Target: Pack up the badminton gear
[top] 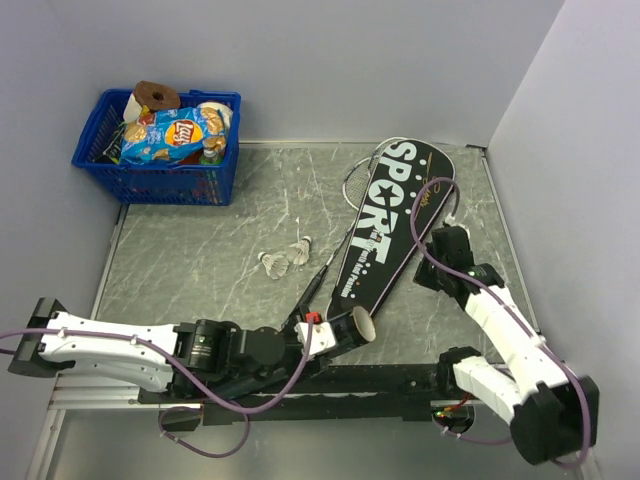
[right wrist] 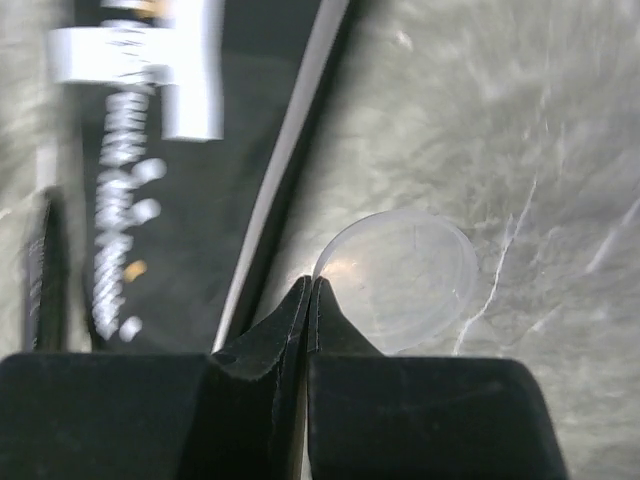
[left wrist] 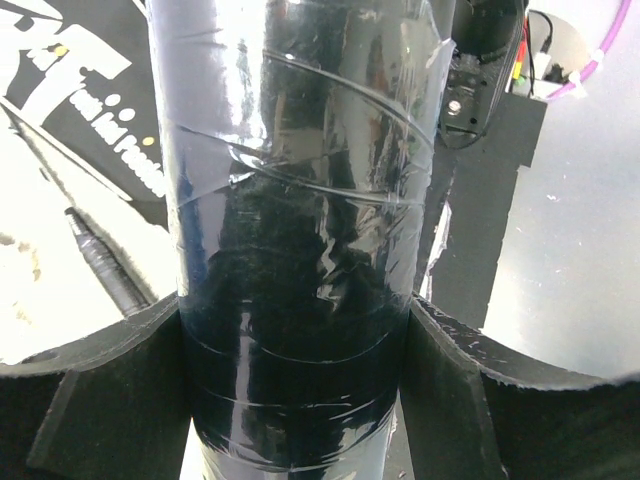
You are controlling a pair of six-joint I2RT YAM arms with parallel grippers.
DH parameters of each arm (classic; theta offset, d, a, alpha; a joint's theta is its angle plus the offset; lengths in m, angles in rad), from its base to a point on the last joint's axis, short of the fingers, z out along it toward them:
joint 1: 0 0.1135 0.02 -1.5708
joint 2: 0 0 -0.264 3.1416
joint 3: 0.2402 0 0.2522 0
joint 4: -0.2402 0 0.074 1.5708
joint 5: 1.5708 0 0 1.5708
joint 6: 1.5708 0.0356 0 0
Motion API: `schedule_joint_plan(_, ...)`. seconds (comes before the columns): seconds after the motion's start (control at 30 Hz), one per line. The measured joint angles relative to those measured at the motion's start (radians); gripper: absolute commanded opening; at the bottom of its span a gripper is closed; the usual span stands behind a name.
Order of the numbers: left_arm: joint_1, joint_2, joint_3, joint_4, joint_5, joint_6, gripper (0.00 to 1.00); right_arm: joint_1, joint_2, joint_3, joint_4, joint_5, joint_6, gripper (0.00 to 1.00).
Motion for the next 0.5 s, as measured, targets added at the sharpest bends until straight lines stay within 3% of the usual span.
schedule_joint_plan(0.17,-0.013,-0.061,-0.001,-0.055,-0.043,-0.022,0.24,-0.128,0.164,-0.103,0.119,-0.054,0.069,0.00)
schedule_joint_plan(0.33,-0.044,-0.108,-0.001,-0.082,-0.083,-0.031,0.24,-0.174,0.267,-0.109,0.186,-0.067,0.100,0.01)
schedule_joint_plan(0.37,-0.051,-0.113,-0.001,-0.084,-0.092,-0.031,0.24,-0.179,0.284,-0.109,0.200,-0.067,0.104,0.06)
schedule_joint_plan(0.4,-0.058,-0.115,-0.001,-0.085,-0.099,-0.032,0.24,-0.181,0.294,-0.109,0.209,-0.068,0.107,0.22)
schedule_joint_plan(0.5,-0.075,-0.113,-0.001,-0.086,-0.119,-0.033,0.24,-0.188,0.316,-0.109,0.233,-0.064,0.125,0.36)
